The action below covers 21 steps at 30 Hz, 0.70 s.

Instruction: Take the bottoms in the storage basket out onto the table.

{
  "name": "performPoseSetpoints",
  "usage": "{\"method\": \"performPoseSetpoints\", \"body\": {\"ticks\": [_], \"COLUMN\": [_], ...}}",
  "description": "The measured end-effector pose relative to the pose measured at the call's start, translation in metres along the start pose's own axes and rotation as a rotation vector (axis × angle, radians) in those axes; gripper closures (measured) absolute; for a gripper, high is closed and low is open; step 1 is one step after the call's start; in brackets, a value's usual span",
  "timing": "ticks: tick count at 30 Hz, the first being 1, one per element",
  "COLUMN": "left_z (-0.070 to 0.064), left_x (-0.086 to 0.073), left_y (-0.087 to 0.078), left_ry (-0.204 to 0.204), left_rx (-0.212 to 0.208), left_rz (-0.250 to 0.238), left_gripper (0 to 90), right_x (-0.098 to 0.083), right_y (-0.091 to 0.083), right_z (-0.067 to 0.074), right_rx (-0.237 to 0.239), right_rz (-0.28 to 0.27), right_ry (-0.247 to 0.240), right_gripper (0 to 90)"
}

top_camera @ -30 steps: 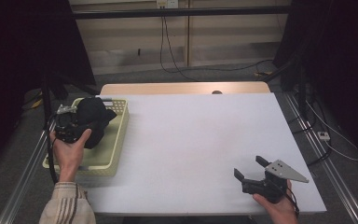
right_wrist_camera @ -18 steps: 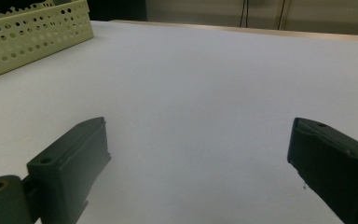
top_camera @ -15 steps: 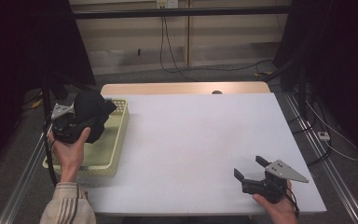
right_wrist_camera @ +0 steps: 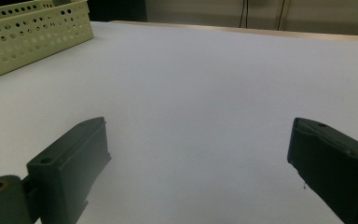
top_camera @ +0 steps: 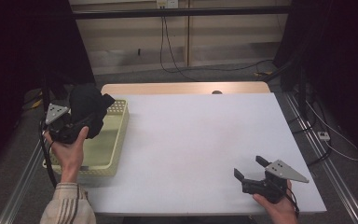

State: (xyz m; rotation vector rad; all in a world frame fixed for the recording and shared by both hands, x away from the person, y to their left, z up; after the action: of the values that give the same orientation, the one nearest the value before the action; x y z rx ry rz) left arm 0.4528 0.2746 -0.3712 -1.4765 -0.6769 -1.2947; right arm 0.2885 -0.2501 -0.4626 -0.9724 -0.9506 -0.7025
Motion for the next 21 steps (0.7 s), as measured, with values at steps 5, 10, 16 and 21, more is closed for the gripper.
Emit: {"method": "performPoseSetpoints", "body": {"ticks": [5, 10, 16, 21], "left_z": [-0.001, -0.004, -0.009, -0.013], "left_x": [0.007, 0.013, 0.022, 0.03], "left_y": [-0.007, -0.014, -0.022, -0.029], "left_ry": [0.003, 0.008, 0.02, 0.023], "left_rx": [0.015, -0.001, 0.003, -0.003], "left_rz": [-0.052, -0.114, -0.162, -0.202], "left_gripper": [52.5, 52.5, 52.5, 52.4], "right_x": [0.0, 0.0, 0.0, 0.0], "right_y": [0.0, 0.0, 0.0, 0.0], "right_z": [0.0, 0.0, 0.0, 0.0], "right_rx": [-0.004, -0.003, -0.002, -0.003], "right_rz": [-0.002, -0.003, -0.002, -0.003], "right_ry": [0.007, 0.005, 0.004, 0.005], "right_gripper": [5.0, 5.0, 5.0, 5.0]}}
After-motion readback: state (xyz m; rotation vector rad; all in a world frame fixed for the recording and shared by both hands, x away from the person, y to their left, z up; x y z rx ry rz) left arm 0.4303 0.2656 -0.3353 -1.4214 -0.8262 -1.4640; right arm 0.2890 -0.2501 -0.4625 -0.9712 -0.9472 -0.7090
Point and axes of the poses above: each handheld gripper's, and its own axes: y roughly forward along the jaws, x roughly out of its top, z roughly to its left, the point moved 5 cm from there along y, roughly forward along the jaws, and after that the axes turned 9 degrees about y, right-handed, at the moved point
